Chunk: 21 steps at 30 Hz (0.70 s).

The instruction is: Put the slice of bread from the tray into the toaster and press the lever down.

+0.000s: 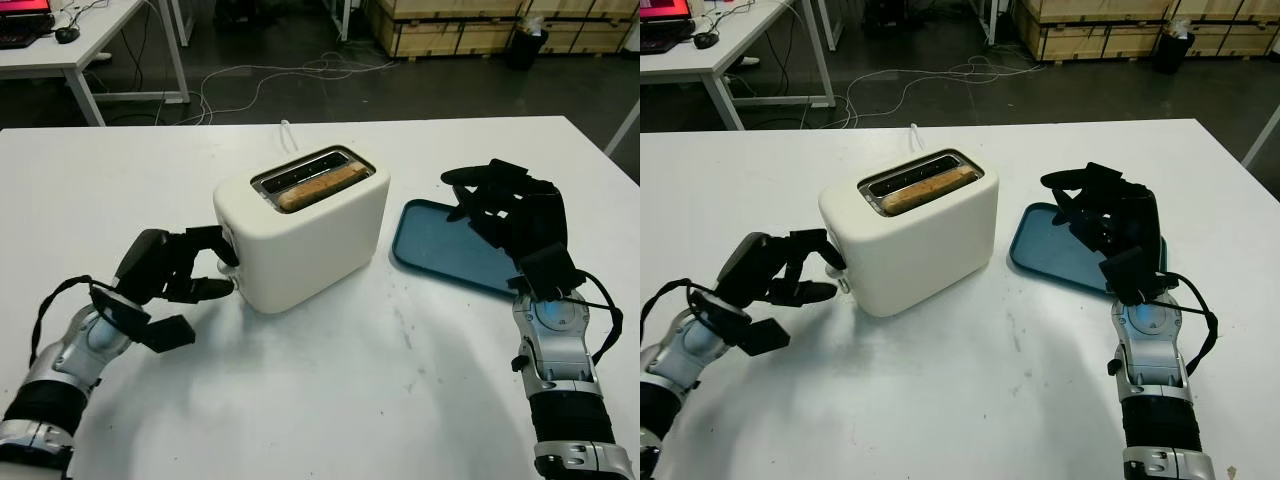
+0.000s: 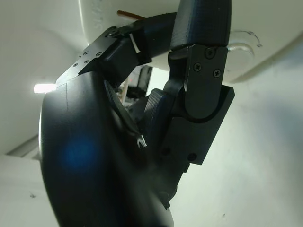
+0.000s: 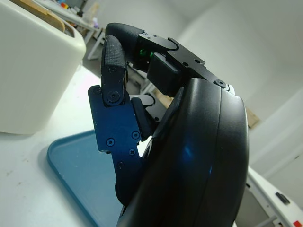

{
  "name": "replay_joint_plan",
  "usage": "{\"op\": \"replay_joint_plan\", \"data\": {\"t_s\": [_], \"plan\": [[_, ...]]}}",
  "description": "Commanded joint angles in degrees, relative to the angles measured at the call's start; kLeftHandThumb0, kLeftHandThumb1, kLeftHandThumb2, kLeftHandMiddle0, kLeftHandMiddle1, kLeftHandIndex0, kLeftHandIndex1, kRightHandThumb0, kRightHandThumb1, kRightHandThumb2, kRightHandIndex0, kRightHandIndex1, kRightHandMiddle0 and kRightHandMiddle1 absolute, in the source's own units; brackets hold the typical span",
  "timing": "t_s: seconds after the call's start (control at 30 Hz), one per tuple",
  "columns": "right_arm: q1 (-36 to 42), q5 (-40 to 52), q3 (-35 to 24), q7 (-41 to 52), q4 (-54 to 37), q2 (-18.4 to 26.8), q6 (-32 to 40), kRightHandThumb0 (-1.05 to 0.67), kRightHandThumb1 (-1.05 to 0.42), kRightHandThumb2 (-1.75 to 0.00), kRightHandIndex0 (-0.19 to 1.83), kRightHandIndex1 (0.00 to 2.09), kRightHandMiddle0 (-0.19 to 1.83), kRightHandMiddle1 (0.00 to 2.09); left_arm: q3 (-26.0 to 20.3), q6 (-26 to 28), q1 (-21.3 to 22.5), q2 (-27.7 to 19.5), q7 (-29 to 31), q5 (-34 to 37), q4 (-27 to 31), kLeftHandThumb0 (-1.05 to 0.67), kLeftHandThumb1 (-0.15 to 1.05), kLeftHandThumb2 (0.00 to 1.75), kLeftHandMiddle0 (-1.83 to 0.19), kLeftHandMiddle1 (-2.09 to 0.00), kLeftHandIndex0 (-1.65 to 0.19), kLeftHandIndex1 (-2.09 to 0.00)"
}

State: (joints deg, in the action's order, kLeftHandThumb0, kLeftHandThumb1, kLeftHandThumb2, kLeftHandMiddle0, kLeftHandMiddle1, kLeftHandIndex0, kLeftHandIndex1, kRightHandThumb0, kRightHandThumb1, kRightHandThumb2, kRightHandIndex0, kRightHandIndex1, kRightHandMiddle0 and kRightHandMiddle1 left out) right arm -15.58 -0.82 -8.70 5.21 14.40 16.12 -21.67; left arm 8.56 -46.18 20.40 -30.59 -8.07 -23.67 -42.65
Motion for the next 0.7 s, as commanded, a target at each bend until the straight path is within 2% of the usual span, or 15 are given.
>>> {"op": "replay_joint_plan", "data": {"t_s": [0.0,0.17,0.53,0.67], "plan": [[-0.01,-0.26,-0.22,-0.21,0.2,0.43,-1.37,-0.37,-0.92,-0.26,0.89,1.38,0.93,0.66,3.63,5.83,-2.25,1.48,2.83,-3.56,-5.78,-1.05,0.92,0.18,-1.54,-1.24,-1.09,-0.49],[0.49,-0.37,-0.24,-0.3,-0.58,0.47,-0.85,-0.38,-0.92,-0.26,0.86,1.36,0.92,0.67,4.79,5.21,-1.6,2.11,3.33,-2.13,-8.49,-1.05,0.9,0.13,-1.57,-1.08,-1.19,-0.36],[0.96,0.82,-0.53,0.68,-0.84,0.47,-0.68,-0.39,-0.92,-0.25,0.85,1.33,0.9,0.66,6.67,6.65,-2.19,2.26,3.54,-1.76,-9.42,-1.05,0.88,0.09,-1.57,-1.22,-1.28,-0.19],[1.11,0.57,-0.64,0.67,-0.98,0.44,-0.27,-0.42,-0.92,-0.24,0.84,1.31,0.9,0.64,7.46,7.23,-1.89,2.48,4.14,-1.55,-10.68,-1.05,0.87,0.08,-1.57,-1.12,-1.32,-0.13]]}}
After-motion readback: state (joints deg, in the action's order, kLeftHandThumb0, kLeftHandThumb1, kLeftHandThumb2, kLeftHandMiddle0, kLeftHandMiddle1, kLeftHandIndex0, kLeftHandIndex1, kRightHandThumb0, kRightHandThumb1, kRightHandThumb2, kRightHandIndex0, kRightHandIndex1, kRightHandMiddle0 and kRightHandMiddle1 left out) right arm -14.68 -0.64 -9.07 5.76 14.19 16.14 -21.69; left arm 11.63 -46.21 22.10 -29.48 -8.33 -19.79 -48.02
